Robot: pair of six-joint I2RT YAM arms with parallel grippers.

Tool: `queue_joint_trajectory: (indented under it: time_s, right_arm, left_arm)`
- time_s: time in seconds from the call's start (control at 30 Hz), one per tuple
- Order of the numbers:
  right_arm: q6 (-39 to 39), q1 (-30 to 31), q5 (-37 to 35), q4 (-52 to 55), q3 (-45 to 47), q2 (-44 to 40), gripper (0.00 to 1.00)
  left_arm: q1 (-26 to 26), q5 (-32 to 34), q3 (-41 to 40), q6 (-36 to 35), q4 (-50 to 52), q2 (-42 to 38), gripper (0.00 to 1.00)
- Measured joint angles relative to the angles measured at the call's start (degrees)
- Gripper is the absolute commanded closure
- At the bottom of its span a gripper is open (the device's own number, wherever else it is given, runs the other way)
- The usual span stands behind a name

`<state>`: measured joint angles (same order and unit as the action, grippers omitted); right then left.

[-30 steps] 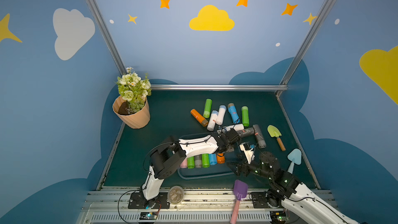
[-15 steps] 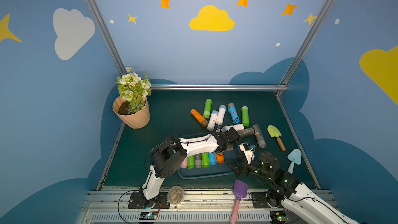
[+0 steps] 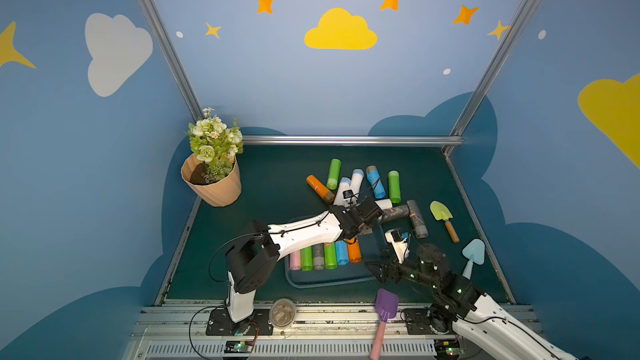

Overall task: Put the roll of trash bags into the storage box
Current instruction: Place the roll of trash bags in the storage box.

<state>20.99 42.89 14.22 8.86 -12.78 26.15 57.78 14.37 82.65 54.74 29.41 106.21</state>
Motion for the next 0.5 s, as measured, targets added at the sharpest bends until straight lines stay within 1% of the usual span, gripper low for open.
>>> queue_joint_trajectory:
  time_s: [0.13, 0.23, 0.4, 0.5]
  right_arm:
    - [0.0, 0.0, 0.0, -0.1, 0.0, 0.2, 0.03]
    - [0.0, 0.0, 0.0, -0.1, 0.0, 0.8, 0.03]
    - [0.0, 0.0, -0.3, -0.3, 0.0, 1.4, 0.03]
    - [0.2, 0.0, -2.2, 0.2, -0.2, 1.5, 0.03]
  left_arm:
    - [-1.9, 1.1, -0.4, -0.4, 0.7, -2.8, 0.6]
    - [-5.3, 1.3, -1.9, -0.7, 0.9, -4.9, 0.58]
    - [-13.9, -0.3, -2.8, -1.1, 0.7, -5.7, 0.52]
    - [-18.8, -1.7, -2.3, -1.6, 0.1, -4.5, 0.5]
